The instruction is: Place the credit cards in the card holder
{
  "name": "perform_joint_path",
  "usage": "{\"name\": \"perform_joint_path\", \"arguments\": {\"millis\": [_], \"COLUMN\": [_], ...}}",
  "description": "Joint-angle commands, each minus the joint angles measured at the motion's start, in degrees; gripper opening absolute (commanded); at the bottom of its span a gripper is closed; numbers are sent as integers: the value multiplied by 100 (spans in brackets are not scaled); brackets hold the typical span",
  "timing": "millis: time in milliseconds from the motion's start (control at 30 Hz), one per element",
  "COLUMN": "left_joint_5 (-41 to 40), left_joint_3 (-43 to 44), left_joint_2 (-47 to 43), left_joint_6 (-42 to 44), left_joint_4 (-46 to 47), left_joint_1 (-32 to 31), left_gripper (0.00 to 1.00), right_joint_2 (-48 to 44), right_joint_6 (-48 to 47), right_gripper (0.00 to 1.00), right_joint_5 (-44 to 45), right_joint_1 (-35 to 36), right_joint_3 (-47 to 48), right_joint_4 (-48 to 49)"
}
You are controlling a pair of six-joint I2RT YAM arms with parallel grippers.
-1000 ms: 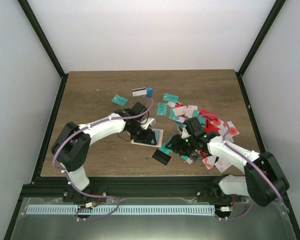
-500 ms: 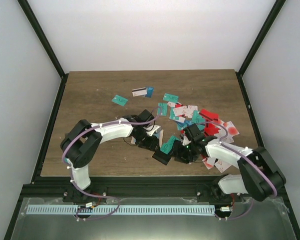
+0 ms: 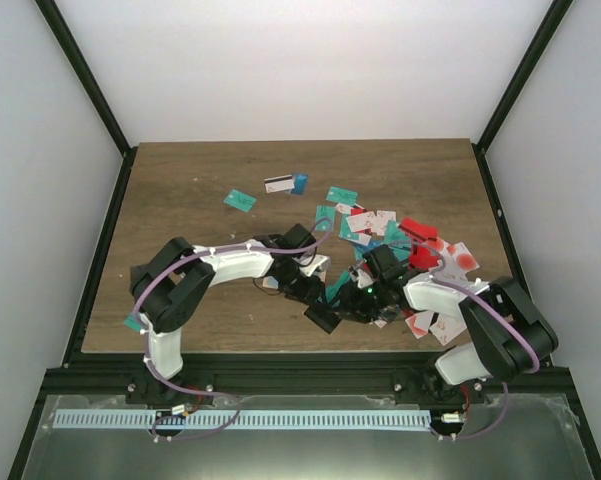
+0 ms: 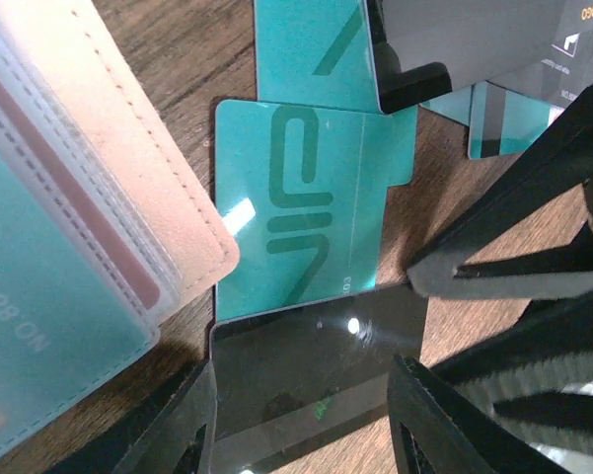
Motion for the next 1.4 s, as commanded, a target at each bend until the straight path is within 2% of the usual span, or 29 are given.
{"name": "perform_joint_path", "arguments": {"millis": [0, 200, 533, 867, 1100, 1367], "left_joint_5": [294, 604, 725, 596, 565, 665], "left_joint_3": [-349, -1119, -1395, -1486, -1494, -1572], "left_joint_2": [122, -310, -565, -694, -679, -598], "left_joint_6": [126, 15, 98, 92, 85, 98], "left_joint_4": [181, 448, 327, 252, 263, 319], "left_joint_1": [-209, -320, -478, -484, -484, -482], "left_gripper": [49, 49, 48, 48, 47, 46], "right_joint_2": [192, 34, -157, -1307, -1866, -1999], "right_joint_6": [-137, 24, 220, 424, 1467, 2383], "right_gripper": [48, 48, 49, 53, 53, 54], "right_joint_5": [-207, -407, -454, -549, -873, -361], "right_joint_1": [155, 360, 655, 675, 1017, 1212], "right_joint_3": [-279, -515, -739, -910, -1665, -2213], "right_joint_4": [-92, -246, -527, -1222, -260, 908]}}
